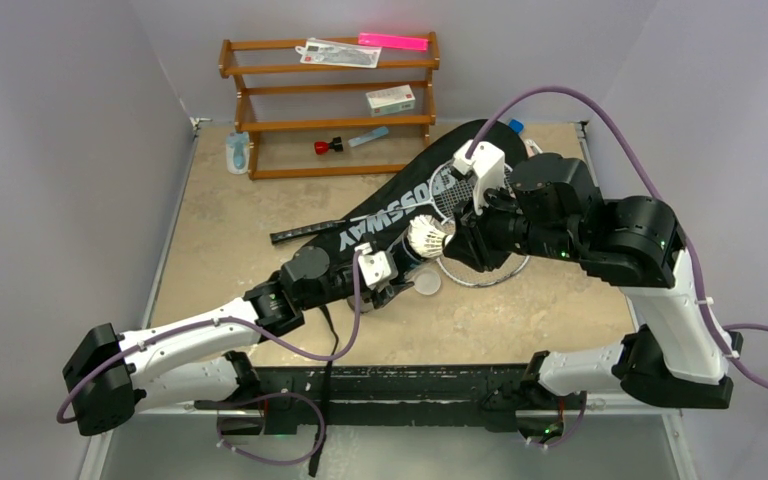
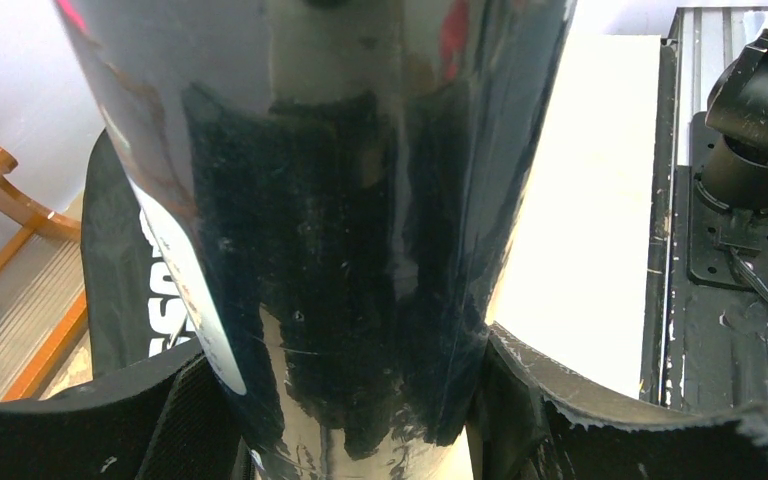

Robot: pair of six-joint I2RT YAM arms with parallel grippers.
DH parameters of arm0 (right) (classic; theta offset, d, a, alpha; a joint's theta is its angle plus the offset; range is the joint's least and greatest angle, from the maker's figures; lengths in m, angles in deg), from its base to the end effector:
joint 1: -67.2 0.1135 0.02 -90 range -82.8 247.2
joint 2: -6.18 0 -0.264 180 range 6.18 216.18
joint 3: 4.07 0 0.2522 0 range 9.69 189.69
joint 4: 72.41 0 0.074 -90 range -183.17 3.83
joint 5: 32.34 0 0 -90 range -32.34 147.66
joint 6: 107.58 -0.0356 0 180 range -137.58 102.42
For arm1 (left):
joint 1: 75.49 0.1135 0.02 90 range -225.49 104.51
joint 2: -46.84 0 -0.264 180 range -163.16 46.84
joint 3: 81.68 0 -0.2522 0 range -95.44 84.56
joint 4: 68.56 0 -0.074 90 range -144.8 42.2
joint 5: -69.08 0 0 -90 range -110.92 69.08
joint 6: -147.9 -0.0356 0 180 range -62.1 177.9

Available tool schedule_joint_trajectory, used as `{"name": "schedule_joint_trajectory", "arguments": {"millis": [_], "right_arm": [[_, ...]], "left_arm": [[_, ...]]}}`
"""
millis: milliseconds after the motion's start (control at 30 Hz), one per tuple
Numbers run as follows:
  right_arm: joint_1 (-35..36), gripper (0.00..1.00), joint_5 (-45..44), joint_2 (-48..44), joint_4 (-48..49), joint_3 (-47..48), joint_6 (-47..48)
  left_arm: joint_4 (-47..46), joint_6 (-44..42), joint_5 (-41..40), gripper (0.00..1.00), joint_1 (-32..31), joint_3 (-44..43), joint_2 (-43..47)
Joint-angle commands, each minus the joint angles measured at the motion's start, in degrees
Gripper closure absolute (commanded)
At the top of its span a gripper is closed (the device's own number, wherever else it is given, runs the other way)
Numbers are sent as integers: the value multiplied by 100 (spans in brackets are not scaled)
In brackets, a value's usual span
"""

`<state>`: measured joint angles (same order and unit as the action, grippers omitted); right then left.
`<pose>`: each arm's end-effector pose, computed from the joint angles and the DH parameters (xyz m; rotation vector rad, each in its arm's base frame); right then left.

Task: Pack up the badminton gear
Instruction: Place the shuttlecock at the shuttle tube.

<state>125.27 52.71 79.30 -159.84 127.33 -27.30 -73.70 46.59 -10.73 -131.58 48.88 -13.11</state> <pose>0.0933 0.1440 0.5273 -0.8264 1.9737 0.6238 0.1311 -0.2063 0.2858 1.0649 1.3464 -0.7344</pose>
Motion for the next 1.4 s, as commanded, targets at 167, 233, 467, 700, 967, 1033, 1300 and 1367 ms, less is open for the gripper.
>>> {"name": "schedule_joint_trajectory", "arguments": {"millis": [167, 233, 467, 700, 967, 1033, 1300, 1367], "right_arm": [[7, 74, 480, -107, 55, -54, 84], [9, 68, 486, -118, 45, -49, 34], [10, 41, 466, -167, 141, -109, -18], [6, 14, 201, -209, 231, -109, -87], [11, 2, 293, -1110, 2046, -1375, 296], [8, 1, 310, -1398, 2608, -1745, 495], [11, 1, 893, -2701, 5207, -3695, 1417], [5, 1, 865, -2874, 5541, -4009, 1542]], "left_arm": [[240, 86, -115, 44, -16, -44, -36], [213, 94, -98, 44, -20, -27, -6], [177, 140, -72, 44, -16, 24, 96], [144, 184, -70, 44, -16, 70, 149], [-199, 661, -17, 44, 55, 123, 296], [-315, 879, -17, 44, 93, 137, 320], [-1118, 1499, 59, 44, 155, 484, 552], [-1421, 1635, 45, 44, 169, 619, 582]]}}
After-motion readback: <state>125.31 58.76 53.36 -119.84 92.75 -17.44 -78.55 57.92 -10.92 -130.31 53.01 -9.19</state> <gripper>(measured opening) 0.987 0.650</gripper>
